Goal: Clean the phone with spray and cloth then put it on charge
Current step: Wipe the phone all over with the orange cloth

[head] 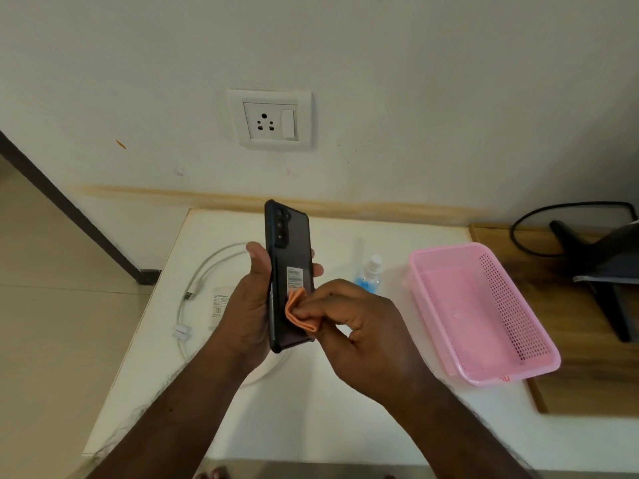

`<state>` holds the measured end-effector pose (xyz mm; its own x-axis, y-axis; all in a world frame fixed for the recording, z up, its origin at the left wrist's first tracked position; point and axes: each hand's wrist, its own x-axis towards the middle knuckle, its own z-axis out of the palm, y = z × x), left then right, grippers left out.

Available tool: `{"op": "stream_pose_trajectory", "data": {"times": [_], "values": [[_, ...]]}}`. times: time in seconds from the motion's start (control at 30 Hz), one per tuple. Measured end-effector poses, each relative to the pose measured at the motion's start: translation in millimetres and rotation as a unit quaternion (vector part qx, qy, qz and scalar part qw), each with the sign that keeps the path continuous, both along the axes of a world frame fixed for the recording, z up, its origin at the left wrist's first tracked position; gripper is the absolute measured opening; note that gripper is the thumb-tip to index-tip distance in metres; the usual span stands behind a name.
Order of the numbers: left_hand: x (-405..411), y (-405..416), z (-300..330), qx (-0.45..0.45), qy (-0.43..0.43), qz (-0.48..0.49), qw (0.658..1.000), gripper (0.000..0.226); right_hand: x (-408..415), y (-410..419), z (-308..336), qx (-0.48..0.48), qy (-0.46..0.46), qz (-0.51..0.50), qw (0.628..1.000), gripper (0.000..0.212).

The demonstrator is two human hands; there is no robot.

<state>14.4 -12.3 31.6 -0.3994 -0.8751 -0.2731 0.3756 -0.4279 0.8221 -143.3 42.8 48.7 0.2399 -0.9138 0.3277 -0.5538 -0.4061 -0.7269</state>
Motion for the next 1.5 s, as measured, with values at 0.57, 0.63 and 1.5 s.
{"op": "stream_pose_trajectory", "data": {"times": [0.57,0.63,1.5], "values": [[-9,7,-10,-0.033,-0.059,-0.052,0.996,0.085,0,-7,-9,-0.062,-0.07,-0.126,0.988,0.025],[-7,5,-10,-0.015,-0.036,-0.035,0.999,0.088,1,-6,-9,-0.057,-0.062,-0.1,0.991,0.026],[-10,8,5,0.045,-0.059,-0.059,0.996,0.073,-4,-7,-5,0.016,-0.028,-0.116,0.993,0.024]]}}
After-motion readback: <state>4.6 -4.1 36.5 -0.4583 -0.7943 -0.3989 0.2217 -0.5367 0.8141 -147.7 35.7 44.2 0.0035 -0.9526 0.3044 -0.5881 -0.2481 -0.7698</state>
